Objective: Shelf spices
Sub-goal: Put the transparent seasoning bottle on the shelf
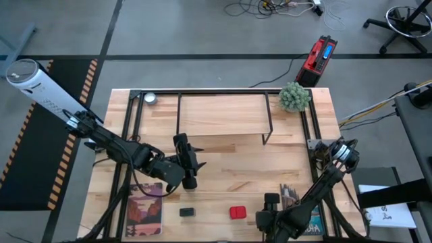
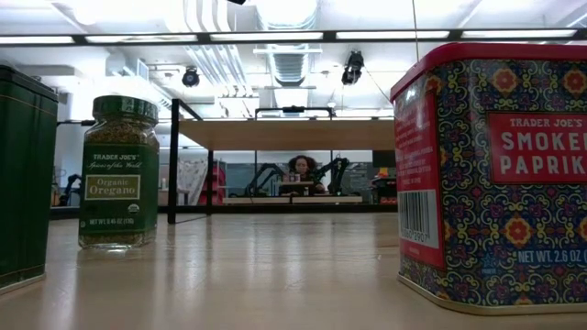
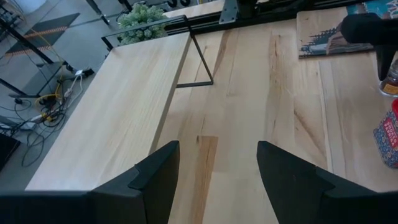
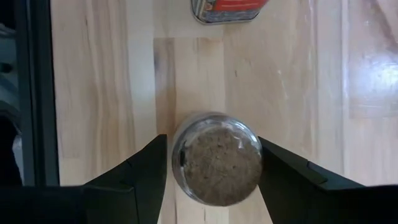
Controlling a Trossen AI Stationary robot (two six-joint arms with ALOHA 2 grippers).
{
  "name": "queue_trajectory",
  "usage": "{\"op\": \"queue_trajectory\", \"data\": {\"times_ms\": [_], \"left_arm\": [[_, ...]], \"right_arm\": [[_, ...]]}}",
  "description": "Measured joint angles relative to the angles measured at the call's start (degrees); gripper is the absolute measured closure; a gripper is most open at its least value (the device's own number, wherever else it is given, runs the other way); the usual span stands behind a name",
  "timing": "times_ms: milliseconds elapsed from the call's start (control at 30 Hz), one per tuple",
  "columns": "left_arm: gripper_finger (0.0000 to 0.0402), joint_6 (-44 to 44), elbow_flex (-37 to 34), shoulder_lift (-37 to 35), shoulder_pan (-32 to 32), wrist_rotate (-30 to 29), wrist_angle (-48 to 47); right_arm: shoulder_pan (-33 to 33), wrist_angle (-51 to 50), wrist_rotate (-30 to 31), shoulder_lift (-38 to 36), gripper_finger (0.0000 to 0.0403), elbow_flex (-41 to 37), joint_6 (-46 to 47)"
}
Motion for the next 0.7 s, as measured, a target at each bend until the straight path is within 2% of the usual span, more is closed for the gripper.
{"op": "queue_trajectory", "data": {"times_ms": [200, 700], "left_arm": [[0.0198, 0.00, 0.00, 0.00, 0.00, 0.00, -0.01], [0.0198, 0.00, 0.02, 0.00, 0.00, 0.00, -0.10]], "right_arm": [[-1.54, 2.47, -1.91, 0.00, 0.0199, -1.26, 0.84], [-1.85, 2.94, -1.99, 0.00, 0.0202, -1.60, 1.51]]}}
